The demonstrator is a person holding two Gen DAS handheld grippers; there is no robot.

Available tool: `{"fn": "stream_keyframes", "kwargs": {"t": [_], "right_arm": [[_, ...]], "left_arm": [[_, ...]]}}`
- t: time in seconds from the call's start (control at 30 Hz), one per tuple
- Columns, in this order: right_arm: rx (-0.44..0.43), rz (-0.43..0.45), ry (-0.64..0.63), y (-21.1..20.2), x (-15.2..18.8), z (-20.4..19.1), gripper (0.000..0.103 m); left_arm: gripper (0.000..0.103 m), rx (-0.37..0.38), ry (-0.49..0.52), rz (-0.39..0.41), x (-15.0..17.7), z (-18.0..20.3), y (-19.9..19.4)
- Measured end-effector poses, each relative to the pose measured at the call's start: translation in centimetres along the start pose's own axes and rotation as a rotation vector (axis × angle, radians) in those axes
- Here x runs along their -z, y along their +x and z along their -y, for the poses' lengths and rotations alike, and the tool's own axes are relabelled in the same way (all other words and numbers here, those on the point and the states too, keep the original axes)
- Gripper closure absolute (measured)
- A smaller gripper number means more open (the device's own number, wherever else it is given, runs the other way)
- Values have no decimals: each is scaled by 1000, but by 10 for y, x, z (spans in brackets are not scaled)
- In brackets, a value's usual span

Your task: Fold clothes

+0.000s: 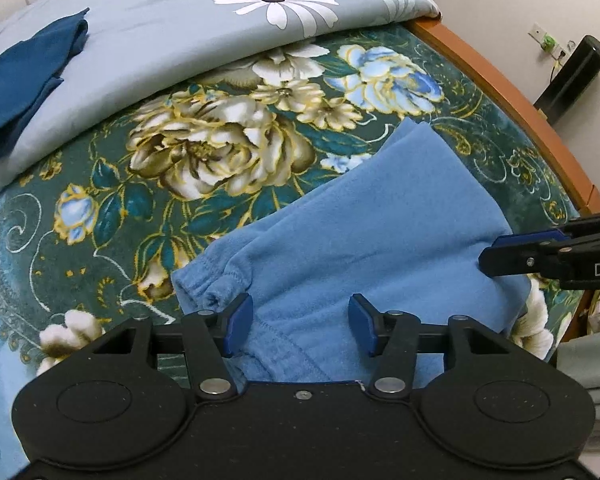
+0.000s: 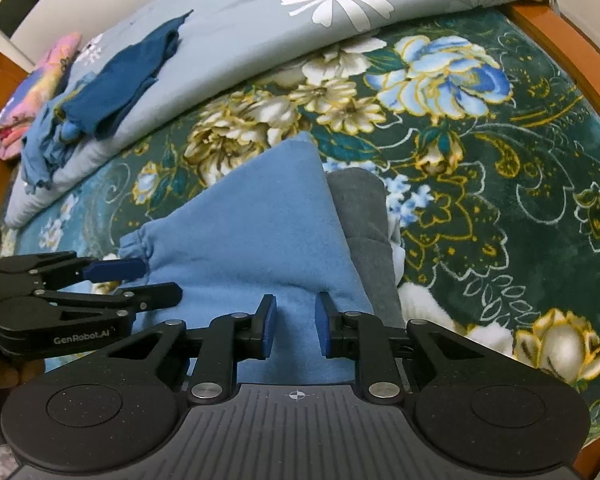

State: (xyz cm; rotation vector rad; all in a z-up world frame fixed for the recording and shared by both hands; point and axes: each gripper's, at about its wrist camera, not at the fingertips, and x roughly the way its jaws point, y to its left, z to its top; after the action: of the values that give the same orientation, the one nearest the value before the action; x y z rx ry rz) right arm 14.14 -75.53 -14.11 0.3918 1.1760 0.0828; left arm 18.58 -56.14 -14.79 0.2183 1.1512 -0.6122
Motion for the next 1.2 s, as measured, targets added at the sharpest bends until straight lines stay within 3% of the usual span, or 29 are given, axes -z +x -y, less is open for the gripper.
{"fn": "stream_keyframes", "kwargs": {"t": [0.17, 0.23, 0.27, 0.3, 0.37, 0.43, 0.53, 0.57, 0.6, 0.77, 0.83, 0.87, 1.2], "right_arm": [[-13, 38, -40, -25, 2, -12, 79], [-9, 50, -61, -35, 7, -19, 69], [-2, 55, -68, -39, 9, -22, 54], [6, 60, -74, -43, 12, -25, 46], [5, 69, -82, -51, 20, -30, 47], [5, 78, -87, -59, 30, -36, 36], [-8, 89, -96, -69, 41, -42, 32], [-9, 91, -94, -71, 45, -44, 22], [-10, 93, -91, -74, 48, -45, 19], [-10, 107, -87, -88, 65, -59, 18], [3, 133, -87, -96, 72, -66, 10], [12, 151, -83, -100, 77, -70, 0], [120, 310, -51, -142, 147, -133, 0]], "left_arm": [[48, 36, -105, 23, -1, -1, -33], [44, 34, -110, 28, 6, 4, -47], [37, 25, -102, 28, 10, 8, -53], [30, 14, -95, 31, 14, 12, -59], [24, -8, -89, 50, 26, 19, -74], [17, -23, -90, 68, 36, 24, -85], [12, -54, -66, 82, 47, 29, -98], [12, -66, -58, 87, 48, 30, -103], [11, -78, -52, 92, 49, 31, -107], [6, -88, -74, 160, 56, 28, -134], [5, -95, -61, 177, 63, 29, -145], [4, -98, -46, 182, 66, 29, -150], [2, -52, 45, 297, 140, 10, -213]]}}
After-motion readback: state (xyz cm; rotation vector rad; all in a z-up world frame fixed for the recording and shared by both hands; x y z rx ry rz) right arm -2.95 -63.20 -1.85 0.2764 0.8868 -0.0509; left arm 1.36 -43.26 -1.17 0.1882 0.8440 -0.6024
